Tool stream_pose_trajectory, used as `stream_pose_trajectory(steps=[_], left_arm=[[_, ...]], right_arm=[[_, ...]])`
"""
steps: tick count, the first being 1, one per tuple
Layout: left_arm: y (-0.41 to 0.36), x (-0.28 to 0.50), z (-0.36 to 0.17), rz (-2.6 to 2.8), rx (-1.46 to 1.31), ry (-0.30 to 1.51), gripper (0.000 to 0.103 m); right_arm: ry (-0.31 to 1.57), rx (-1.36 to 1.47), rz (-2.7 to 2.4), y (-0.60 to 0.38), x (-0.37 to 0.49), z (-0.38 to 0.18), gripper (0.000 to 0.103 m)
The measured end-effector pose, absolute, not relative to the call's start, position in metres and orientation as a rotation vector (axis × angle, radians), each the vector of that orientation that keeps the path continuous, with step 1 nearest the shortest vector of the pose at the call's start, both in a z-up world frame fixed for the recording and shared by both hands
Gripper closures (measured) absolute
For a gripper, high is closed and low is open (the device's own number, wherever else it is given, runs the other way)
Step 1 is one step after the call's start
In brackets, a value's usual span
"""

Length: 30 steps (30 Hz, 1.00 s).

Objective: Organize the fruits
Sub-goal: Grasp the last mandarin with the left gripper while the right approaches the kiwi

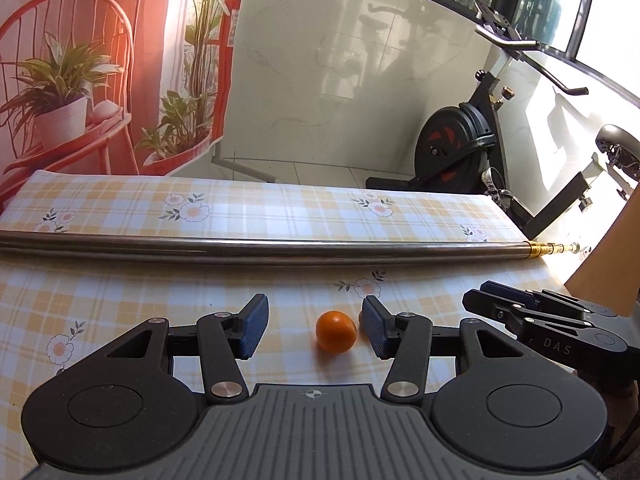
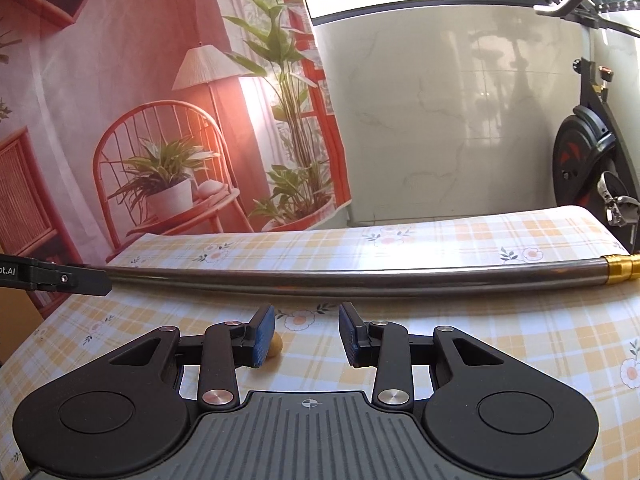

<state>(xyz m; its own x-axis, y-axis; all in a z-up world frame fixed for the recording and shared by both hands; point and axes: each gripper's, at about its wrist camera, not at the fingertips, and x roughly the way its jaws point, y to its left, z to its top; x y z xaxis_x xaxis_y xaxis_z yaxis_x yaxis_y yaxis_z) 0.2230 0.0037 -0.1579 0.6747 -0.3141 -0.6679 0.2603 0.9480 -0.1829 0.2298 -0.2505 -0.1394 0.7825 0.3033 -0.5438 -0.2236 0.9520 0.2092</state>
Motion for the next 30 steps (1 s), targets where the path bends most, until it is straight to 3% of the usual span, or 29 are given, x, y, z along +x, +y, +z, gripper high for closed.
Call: stream_pose_trajectory(steps=[20,24,30], left_arm=[[-0.028,0.281,-0.221,-0.368,-0.009,0.949,0.05],[-0.032,0.288,-0.227,-0.367,-0.003,0.973,0.064],[-0.029,0.287,-0.227,-0.375,0.001,0.967,0.066]], right_arm=[[0.677,0.158,0.292,-0.248,0.251,-0.18,0.07],[0.684,0.162,0.294,-0.248,0.251,-0.182,0.07],[0.69,0.159,0.297,-0.247,0.251,-0.182,0.07]])
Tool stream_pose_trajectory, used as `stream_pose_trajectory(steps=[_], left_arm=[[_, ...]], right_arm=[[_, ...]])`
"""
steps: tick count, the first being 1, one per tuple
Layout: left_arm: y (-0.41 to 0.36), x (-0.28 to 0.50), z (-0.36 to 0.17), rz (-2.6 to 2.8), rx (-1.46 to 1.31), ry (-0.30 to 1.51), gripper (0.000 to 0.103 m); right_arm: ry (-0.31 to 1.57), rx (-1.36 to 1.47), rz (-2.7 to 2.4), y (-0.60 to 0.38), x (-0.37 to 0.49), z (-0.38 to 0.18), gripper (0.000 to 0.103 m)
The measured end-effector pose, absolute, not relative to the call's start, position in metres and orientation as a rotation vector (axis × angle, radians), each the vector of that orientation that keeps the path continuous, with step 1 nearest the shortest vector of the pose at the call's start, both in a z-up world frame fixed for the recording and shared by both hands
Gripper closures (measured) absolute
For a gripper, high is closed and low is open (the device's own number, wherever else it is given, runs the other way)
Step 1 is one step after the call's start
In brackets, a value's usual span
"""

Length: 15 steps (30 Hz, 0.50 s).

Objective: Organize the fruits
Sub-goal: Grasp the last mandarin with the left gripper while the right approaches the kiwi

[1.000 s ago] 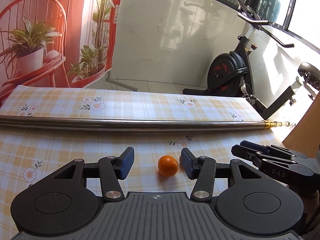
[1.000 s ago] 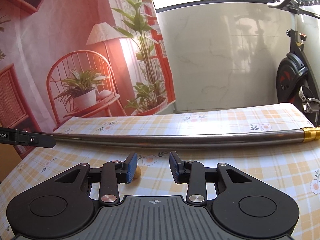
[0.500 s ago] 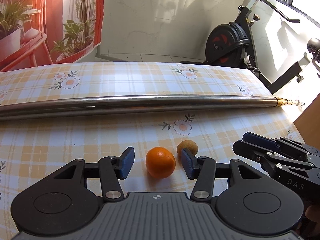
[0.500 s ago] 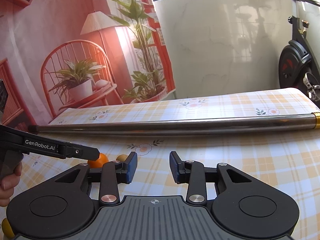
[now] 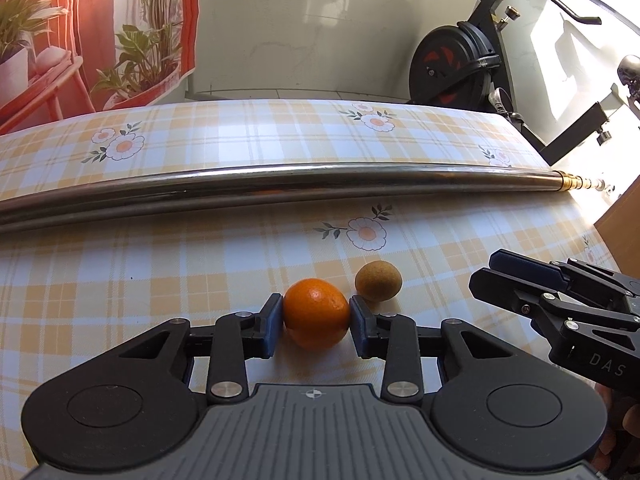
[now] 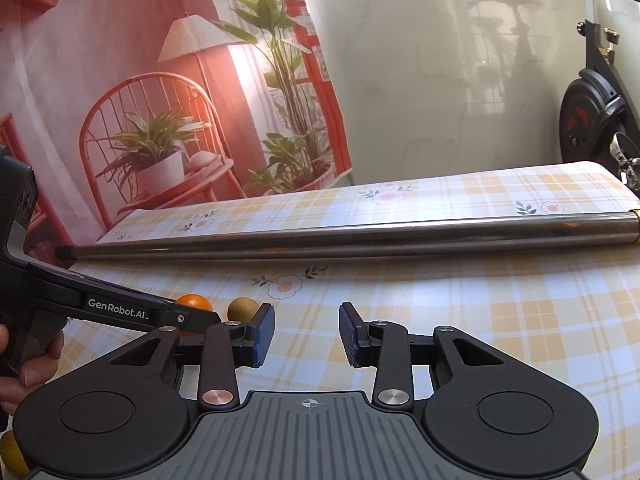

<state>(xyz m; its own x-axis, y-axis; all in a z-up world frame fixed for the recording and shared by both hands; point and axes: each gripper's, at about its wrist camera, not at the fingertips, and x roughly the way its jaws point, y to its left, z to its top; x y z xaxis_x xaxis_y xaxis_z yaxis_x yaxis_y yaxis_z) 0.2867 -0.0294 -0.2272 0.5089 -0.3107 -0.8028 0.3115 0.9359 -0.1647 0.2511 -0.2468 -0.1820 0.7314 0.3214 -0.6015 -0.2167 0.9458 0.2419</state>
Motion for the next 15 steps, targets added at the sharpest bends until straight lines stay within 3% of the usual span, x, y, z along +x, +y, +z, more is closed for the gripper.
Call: stream_pose_trajectory(steps=[15], left_arm=[[0.001,0.238,-0.184,-0.326,-0.042,0.842,0.066]], right_arm=[[0.696,0.077,0.357,-0.22,0.26,-0.181,0.07]])
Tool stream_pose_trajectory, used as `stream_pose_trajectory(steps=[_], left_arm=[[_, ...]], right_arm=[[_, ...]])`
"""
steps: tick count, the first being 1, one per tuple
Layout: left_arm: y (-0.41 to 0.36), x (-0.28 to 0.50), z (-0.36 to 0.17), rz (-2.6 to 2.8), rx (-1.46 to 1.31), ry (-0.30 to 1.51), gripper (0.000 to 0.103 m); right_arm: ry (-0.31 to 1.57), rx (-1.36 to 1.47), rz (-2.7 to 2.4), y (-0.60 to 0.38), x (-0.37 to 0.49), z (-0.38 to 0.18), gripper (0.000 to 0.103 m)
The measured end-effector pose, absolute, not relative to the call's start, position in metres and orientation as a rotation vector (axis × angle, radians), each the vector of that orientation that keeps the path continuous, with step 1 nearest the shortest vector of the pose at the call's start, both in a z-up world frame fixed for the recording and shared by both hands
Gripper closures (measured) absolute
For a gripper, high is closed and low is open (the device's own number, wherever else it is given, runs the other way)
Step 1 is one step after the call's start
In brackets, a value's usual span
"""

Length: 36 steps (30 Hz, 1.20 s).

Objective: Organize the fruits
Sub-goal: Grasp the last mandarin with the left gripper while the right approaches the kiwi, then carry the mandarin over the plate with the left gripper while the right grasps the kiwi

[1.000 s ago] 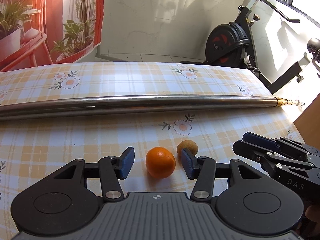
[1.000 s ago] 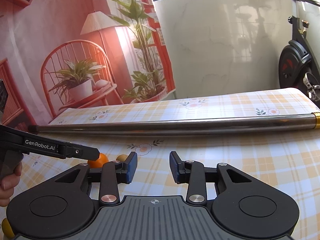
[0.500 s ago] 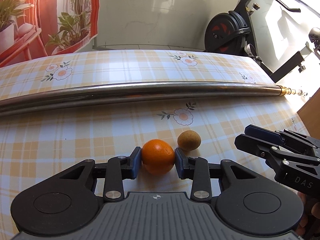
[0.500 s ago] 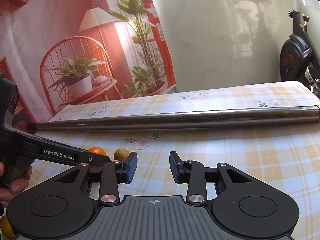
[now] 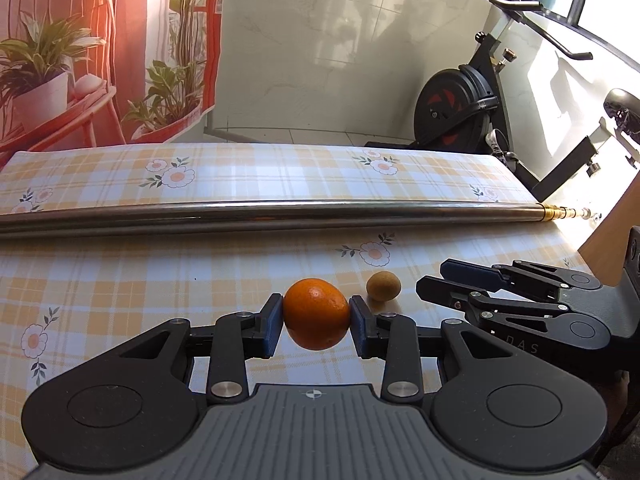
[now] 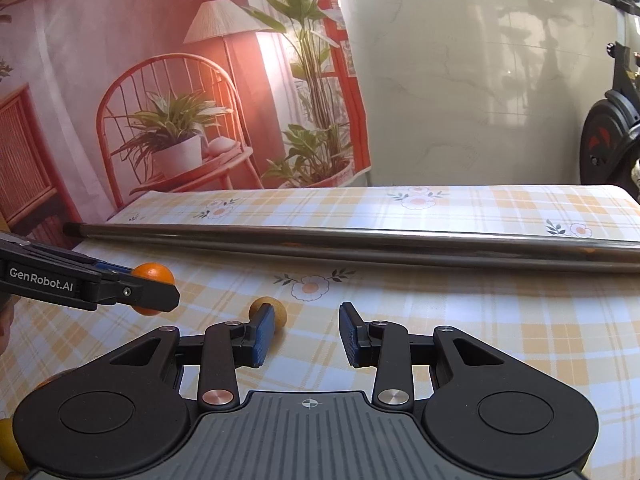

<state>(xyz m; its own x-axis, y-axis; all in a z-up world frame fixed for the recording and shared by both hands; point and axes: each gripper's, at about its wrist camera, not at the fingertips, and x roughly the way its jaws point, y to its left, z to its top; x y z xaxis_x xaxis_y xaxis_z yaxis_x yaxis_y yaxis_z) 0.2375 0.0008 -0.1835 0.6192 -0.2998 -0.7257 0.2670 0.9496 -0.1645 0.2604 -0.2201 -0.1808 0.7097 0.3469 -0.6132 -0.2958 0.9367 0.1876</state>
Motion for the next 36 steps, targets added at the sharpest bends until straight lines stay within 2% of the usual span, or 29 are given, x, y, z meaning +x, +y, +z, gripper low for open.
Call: stream_pose_trajectory(steps=[11,21,28,36], left_arm=[[0.031,0.204,-0.16,-0.188,-0.127,0.756,0.066],[0.034,0.177,-0.164,-0.159,-0.165,0.751,0.066],[0.034,0.172,-0.17,-0.153,-0.166,0.776,0.066],[0.031,0.165,-0.176,-0.187,-0.169,0.792,0.066]], right_arm=[[0.689,-0.044,0.384,-0.182,0.276,-0.191,0.07],[0.708,-0.089,0.413,-0.169,0.282,-0.202,0.07],[0.709,-0.11,0.408,-0.166,0.279,-0.205,0.08],[0.679,-0.023,0.374,-0.183,0.269,-0.201,0.08]])
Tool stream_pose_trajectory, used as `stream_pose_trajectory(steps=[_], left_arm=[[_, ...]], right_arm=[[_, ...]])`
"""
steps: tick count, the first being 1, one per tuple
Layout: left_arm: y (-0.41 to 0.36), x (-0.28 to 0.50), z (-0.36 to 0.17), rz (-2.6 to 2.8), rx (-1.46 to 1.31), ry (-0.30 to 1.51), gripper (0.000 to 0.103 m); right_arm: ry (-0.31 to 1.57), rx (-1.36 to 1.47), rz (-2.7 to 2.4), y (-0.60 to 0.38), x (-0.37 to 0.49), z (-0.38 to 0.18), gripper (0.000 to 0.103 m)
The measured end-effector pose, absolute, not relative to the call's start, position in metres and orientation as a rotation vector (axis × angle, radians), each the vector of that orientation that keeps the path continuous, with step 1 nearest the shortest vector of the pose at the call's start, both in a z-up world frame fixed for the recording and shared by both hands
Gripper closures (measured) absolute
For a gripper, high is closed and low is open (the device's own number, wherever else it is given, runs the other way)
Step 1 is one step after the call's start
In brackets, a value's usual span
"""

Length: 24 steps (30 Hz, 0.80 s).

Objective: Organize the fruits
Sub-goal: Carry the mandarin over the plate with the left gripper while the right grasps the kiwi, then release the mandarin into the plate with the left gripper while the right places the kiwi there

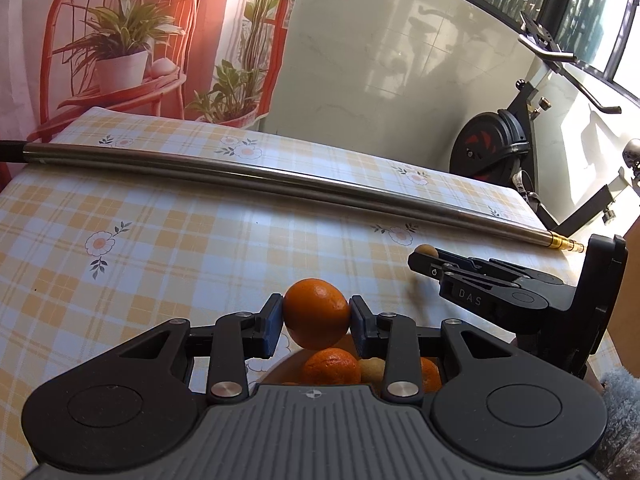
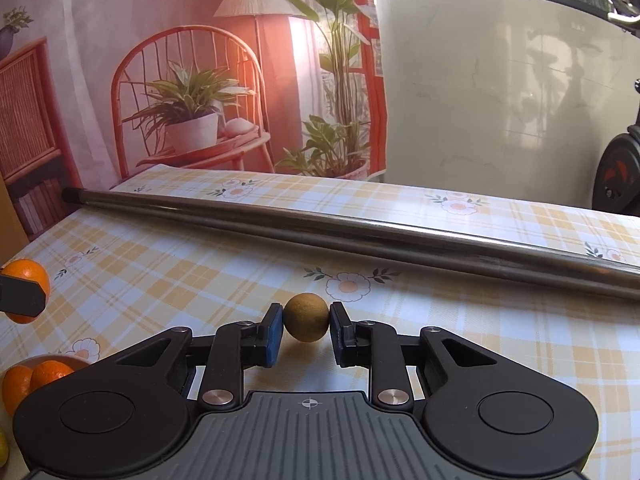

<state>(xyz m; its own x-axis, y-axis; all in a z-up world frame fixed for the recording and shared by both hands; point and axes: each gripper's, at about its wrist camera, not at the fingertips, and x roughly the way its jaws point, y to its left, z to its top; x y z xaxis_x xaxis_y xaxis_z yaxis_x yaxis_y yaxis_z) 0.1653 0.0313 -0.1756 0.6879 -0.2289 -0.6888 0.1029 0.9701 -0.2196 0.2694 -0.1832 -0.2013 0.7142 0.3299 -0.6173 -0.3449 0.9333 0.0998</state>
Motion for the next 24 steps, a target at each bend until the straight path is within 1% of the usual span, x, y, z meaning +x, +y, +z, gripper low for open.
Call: stream_pose_trajectory(steps=[8,16,19,24], left_arm=[[0.028,0.159,-0.177,-0.235,-0.185,0.805,0.066],[0.028,0.141,-0.174,-0.286,-0.178,0.805,0.066],[0.032,0.132,-0.177,-0.3,-0.18,0.82,0.066],[0.034,0.121,-0.186,-0.314,-0.161,0.857,0.066]], right_arm=[[0.667,0.107,0.319,-0.212,0.248,-0.199,0.08],[0.672,0.103,0.291,-0.216,0.218,-0.195,0.08],[0.696,0.182,0.263,-0.223,0.199,-0.193,0.08],[0.661,0.234,0.292,-0.22,0.164,-0.169,0.08]])
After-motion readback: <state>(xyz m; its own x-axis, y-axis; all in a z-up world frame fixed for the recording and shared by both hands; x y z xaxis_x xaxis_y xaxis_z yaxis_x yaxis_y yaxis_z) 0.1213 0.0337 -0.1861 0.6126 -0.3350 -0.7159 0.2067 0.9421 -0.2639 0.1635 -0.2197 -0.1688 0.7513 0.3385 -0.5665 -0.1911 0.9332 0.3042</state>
